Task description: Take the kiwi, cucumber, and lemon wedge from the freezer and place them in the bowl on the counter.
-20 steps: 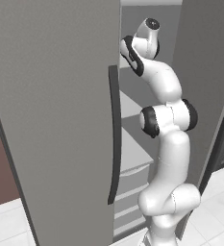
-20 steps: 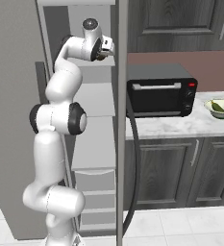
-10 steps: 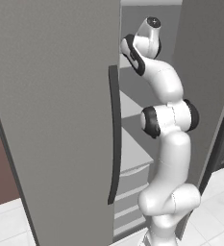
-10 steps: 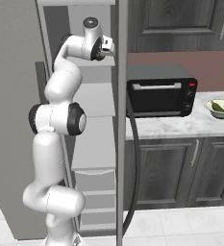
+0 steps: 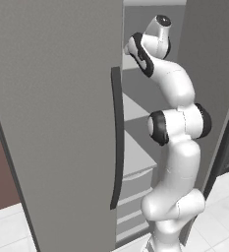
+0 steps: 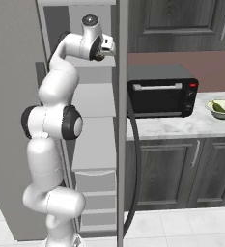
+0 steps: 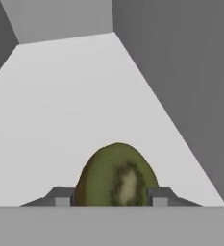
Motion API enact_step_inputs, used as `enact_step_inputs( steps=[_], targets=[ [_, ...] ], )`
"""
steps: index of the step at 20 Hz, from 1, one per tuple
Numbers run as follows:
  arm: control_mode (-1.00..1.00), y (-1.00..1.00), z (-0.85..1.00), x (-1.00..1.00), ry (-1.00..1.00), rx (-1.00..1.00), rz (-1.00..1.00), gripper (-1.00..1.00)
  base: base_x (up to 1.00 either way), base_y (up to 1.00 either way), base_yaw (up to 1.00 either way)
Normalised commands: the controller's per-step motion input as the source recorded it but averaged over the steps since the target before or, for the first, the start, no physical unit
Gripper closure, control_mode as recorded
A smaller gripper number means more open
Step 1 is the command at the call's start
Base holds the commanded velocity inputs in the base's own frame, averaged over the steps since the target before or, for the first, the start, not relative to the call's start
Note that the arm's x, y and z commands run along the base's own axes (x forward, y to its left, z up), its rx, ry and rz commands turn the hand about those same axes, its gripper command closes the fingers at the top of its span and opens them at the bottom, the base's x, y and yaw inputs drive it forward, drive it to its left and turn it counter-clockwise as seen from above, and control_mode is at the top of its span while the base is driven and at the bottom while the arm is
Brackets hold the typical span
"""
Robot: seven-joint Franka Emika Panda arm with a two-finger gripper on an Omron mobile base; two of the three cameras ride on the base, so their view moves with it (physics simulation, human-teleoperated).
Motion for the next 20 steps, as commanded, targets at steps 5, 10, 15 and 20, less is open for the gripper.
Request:
enact_step_inputs(
  steps=[5, 10, 15, 20],
  targets=[
    [-1.0, 0.0, 0.0, -0.51, -0.3, 0.0, 0.0, 1.0, 0.0, 0.0, 0.0],
    [-1.0, 0.0, 0.09, -0.72, -0.18, 0.0, 0.0, 1.0, 0.0, 0.0, 0.0],
    [-1.0, 0.03, 0.5, -0.66, -0.06, 0.0, 0.0, 1.0, 0.0, 0.0, 0.0],
    [-1.0, 0.04, 0.84, -0.5, 0.16, 0.0, 0.0, 1.0, 0.0, 0.0, 0.0]
  ],
)
